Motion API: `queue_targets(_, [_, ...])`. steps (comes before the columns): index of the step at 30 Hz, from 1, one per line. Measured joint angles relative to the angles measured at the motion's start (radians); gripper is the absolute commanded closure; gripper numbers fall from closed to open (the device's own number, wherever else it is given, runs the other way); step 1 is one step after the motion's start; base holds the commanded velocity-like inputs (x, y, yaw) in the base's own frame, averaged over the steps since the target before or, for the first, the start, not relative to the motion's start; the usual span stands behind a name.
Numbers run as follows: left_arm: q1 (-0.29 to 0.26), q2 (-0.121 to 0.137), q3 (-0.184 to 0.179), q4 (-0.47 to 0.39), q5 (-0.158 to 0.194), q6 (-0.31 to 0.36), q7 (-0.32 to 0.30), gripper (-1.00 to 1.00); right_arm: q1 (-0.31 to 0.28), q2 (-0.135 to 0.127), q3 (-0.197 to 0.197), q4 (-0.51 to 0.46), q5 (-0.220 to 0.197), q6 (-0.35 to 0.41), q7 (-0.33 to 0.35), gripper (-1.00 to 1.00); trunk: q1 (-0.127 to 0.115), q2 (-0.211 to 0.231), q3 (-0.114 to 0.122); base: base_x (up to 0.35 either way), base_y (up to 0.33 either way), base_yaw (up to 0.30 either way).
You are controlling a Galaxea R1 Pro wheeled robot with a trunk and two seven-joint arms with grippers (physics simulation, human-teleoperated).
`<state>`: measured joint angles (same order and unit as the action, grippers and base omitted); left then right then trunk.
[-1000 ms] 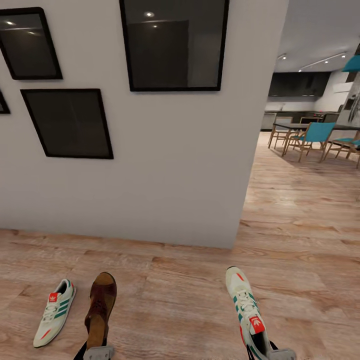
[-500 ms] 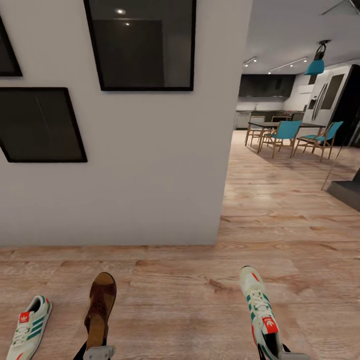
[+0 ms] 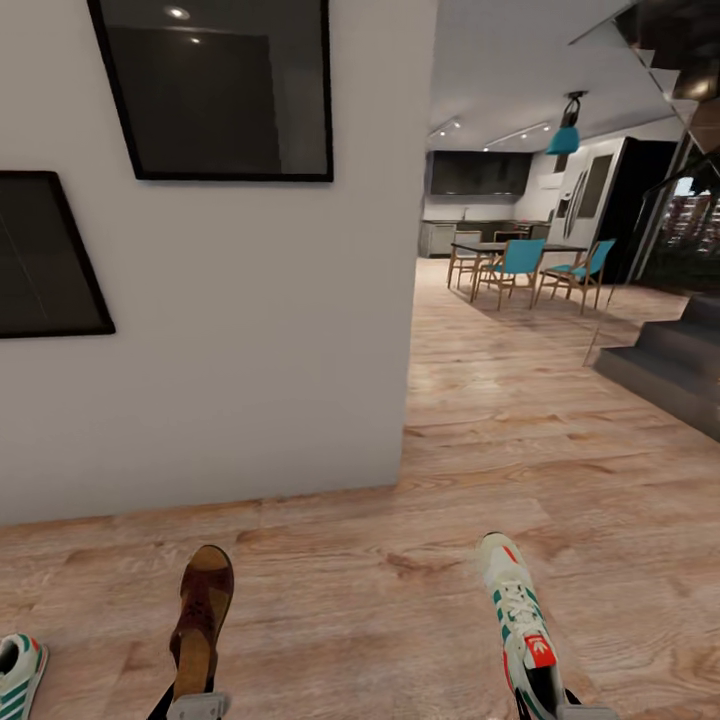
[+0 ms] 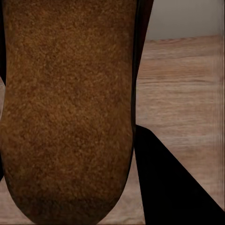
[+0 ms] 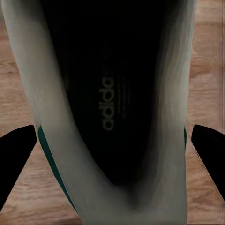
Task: Pick up the two gym shoes and the two sandals from the corridor floor and place them onto the hallstand (shoe rack) in the corridor, making sure they are on the rack and not on the floor. Arrange them so the two gym shoes are next to each other and the two sandals are next to each other.
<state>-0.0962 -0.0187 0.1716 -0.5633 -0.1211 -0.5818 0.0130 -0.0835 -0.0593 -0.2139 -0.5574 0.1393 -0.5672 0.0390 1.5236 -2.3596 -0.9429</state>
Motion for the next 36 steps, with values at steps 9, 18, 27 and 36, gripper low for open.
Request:
queue_targets(9, [0.000,0.000,0.000,0.001,0.000,0.000,0.000,1.00,0.000,0.000,0.001,0.001,0.000,-0.001,0.000,1.00,0.000,0.000,0.000,0.008,-0.027,-0.266])
queue_targets(18, [0.000,0.000,-0.001,0.001,-0.001,0.000,0.000,1.00,0.000,0.000,0.001,0.001,0.000,0.000,0.000,1.00,0.000,0.000,0.000,0.082,-0.233,-0.266])
queue_targets(27, [0.000,0.000,0.000,0.001,0.000,0.000,0.000,1.00,0.000,0.000,0.001,0.001,0.000,0.000,0.000,1.00,0.000,0.000,0.000,0.108,-0.258,-0.266])
queue_targets(36, [0.000,0.000,0.001,0.001,0.000,0.000,0.000,1.00,0.000,0.000,0.001,0.001,0.000,0.000,0.000,1.00,0.000,0.000,0.000,0.221,-0.204,-0.266])
